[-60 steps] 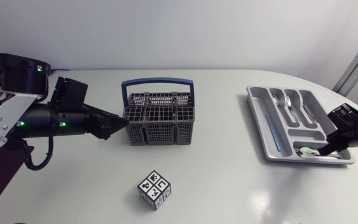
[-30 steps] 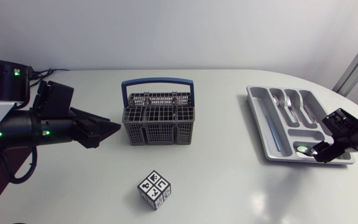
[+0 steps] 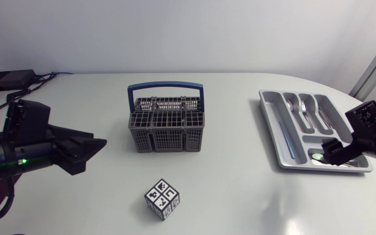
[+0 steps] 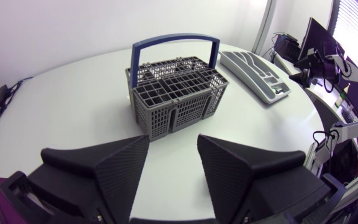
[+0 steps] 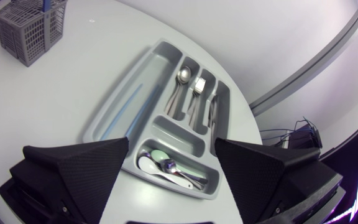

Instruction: Transfer all utensils from the basket to the drawer tray.

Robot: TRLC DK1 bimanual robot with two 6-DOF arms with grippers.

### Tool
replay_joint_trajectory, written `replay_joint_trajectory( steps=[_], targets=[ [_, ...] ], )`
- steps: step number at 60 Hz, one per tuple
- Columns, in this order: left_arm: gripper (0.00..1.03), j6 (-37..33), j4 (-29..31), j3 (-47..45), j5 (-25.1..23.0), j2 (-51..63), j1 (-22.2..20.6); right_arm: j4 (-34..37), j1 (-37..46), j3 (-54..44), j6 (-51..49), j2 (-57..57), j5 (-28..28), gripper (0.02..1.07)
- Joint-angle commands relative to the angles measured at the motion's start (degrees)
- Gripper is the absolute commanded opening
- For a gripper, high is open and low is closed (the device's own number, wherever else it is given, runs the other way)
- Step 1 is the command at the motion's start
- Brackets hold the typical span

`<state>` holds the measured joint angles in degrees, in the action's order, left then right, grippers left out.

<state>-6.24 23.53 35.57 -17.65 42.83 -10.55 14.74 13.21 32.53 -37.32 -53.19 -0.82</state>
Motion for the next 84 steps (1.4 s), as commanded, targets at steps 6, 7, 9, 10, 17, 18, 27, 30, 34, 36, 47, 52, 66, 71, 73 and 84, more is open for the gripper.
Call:
replay_joint_trajectory(
  steps=[6,7,9,10,17,18,27,30,34,36,47,52,66,71,73,84],
  targets=[
    [0.56,-2.7,2.5,-3.0,0.3,-5.7,3.9,-1.3,-6.9,-5.4,5.0,9.8,2.4,1.03],
    [0.56,-2.8,2.8,-3.1,0.3,-6.2,4.3,-1.5,-7.5,-5.6,5.0,10.3,3.2,1.03],
    [0.56,-3.2,3.0,-3.3,0.3,-7.0,5.0,-1.9,-8.6,-6.0,5.4,11.4,4.1,1.03],
    [0.56,-3.5,3.2,-3.5,0.3,-7.5,5.5,-1.9,-8.8,-6.1,5.8,11.8,4.1,1.03],
    [0.56,-4.7,3.9,-5.2,0.3,-11.4,8.2,-2.8,-9.5,-7.9,8.0,15.5,3.8,1.03],
    [0.56,-4.7,4.0,-5.6,0.3,-12.0,8.4,-2.9,-9.6,-8.2,8.2,16.0,3.7,1.03],
    [0.56,-4.5,1.6,-9.5,1.9,-16.8,9.7,-5.7,-9.8,-10.8,10.6,21.6,3.6,1.03],
    [0.56,-3.9,0.3,-10.9,2.8,-18.2,9.7,-6.4,-9.8,-11.3,11.3,23.0,3.7,1.03],
    [0.56,-3.1,-1.6,-12.9,3.9,-20.2,9.8,-7.2,-9.9,-12.4,12.3,25.4,3.7,1.03],
    [0.56,-2.6,-2.7,-14.0,4.6,-21.2,9.8,-7.5,-10.0,-13.1,13.3,26.4,3.6,1.03],
    [0.56,-0.3,-8.2,-19.7,8.1,-27.0,10.0,-9.1,-10.7,-17.3,18.4,32.1,3.0,1.03],
    [0.55,0.8,-10.6,-22.2,9.6,-29.5,10.1,-9.7,-11.0,-19.1,20.7,34.6,2.7,1.03],
    [0.55,3.6,-17.3,-29.1,13.7,-36.4,10.3,-11.6,-11.8,-24.1,26.8,41.5,2.0,1.03],
    [0.55,4.7,-20.0,-31.9,15.4,-39.1,10.4,-12.3,-12.1,-26.1,29.3,44.3,1.7,1.03],
    [0.55,5.1,-20.8,-32.7,15.9,-40.0,10.4,-12.6,-12.2,-26.7,30.1,45.1,1.6,1.03],
    [0.55,6.2,-23.5,-35.6,17.6,-42.8,10.5,-14.0,-12.9,-30.6,34.9,50.5,1.1,1.03]
  ],
)
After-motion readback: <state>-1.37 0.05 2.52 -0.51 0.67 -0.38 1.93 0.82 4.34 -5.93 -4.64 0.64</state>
